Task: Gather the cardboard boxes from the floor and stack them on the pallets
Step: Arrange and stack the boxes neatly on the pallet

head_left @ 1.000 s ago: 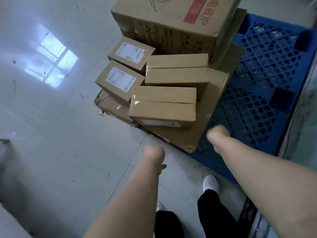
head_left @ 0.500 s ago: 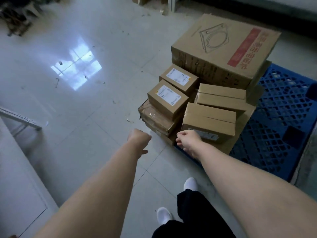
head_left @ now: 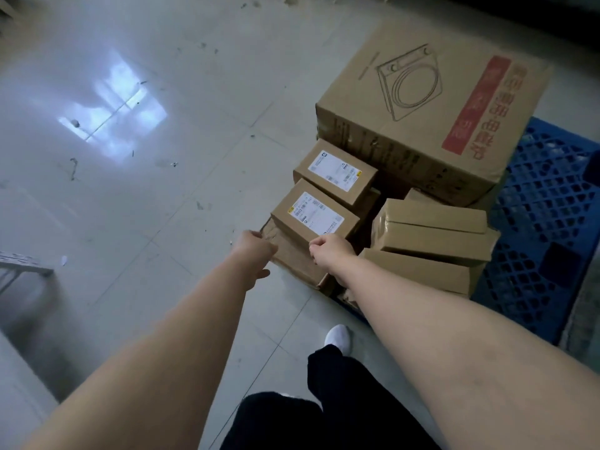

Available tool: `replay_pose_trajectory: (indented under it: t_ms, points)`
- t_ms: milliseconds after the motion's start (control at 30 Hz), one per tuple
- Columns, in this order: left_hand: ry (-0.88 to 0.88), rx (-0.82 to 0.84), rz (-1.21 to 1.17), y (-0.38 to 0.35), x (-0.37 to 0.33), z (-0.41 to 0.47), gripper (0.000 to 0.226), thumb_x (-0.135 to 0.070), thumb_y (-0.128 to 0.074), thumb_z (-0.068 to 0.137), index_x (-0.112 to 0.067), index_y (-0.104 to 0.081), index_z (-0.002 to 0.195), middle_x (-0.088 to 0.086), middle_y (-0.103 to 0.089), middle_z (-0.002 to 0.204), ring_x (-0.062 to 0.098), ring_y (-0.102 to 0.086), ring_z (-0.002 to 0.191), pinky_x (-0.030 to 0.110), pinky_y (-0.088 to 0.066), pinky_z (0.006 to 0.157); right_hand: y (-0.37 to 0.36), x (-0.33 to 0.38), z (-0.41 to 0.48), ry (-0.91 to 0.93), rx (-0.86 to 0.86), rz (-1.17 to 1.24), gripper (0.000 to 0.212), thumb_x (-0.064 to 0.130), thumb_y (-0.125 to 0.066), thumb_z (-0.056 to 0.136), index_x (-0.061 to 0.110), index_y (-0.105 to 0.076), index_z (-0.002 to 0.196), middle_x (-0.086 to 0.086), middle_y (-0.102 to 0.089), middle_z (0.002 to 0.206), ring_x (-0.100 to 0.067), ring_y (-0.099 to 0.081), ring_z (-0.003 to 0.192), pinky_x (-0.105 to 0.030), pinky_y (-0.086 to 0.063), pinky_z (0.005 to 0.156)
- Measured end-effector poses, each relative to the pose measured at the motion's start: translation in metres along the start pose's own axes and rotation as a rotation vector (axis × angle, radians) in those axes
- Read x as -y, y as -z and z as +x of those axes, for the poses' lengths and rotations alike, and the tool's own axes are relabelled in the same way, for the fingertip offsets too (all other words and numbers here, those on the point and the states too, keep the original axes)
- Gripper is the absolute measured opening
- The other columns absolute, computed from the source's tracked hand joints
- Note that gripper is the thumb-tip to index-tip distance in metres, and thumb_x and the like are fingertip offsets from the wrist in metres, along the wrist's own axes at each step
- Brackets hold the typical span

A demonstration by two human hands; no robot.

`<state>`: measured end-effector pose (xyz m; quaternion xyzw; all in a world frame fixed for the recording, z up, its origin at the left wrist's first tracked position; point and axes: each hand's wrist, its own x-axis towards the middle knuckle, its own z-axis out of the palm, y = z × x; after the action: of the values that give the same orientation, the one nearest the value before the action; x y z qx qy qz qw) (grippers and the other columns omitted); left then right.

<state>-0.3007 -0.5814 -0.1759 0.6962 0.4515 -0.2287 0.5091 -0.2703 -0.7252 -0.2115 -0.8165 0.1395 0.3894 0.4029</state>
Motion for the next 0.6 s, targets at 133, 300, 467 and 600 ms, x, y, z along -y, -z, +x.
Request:
replay_pose_trajectory:
  t_ms: [133, 300, 467, 600]
  points:
    - [0.0, 0.021, 0.098, 0.015, -0.025, 0.023, 0.049, -0.008, -0.061, 0.09, -0.01, -0.043, 0.136, 0.013, -0.054, 0.118, 0.026, -0.057, 0.107, 0.042, -0.054, 0.086, 0.009, 0.018, 0.019, -0.039, -0.032, 0.037, 0.026, 0.022, -0.047, 0.094, 0.019, -0.065, 0.113, -0.006, -0.064, 0.121, -0.026, -0.061, 0.109, -0.035, -0.051, 0.094]
    - [-0.04, 0.061, 0.245, 0.018, -0.071, 0.063, 0.011, -0.004, -0.058, 0.091, -0.008, -0.051, 0.098, 0.014, -0.053, 0.108, 0.028, -0.054, 0.094, 0.042, -0.052, 0.083, 0.026, 0.026, 0.046, -0.102, -0.169, 0.129, 0.028, 0.022, -0.047, 0.097, 0.018, -0.065, 0.117, -0.005, -0.063, 0.124, -0.026, -0.059, 0.112, -0.03, -0.048, 0.09]
    - [-0.127, 0.189, 0.428, 0.006, -0.125, 0.108, 0.022, -0.004, -0.058, 0.09, -0.006, -0.05, 0.111, 0.017, -0.055, 0.115, 0.028, -0.055, 0.096, 0.042, -0.052, 0.082, 0.04, 0.038, 0.076, -0.207, -0.362, 0.205, 0.026, 0.015, -0.045, 0.097, 0.013, -0.07, 0.105, -0.007, -0.067, 0.116, -0.027, -0.062, 0.104, -0.032, -0.051, 0.082]
    - [-0.185, 0.321, 0.54, -0.006, -0.157, 0.141, 0.038, -0.003, -0.057, 0.09, -0.009, -0.047, 0.126, 0.014, -0.056, 0.104, 0.025, -0.054, 0.093, 0.041, -0.052, 0.085, 0.037, 0.042, 0.093, -0.328, -0.522, 0.306, 0.027, 0.017, -0.045, 0.098, 0.012, -0.068, 0.11, -0.008, -0.066, 0.118, -0.026, -0.06, 0.102, -0.031, -0.049, 0.085]
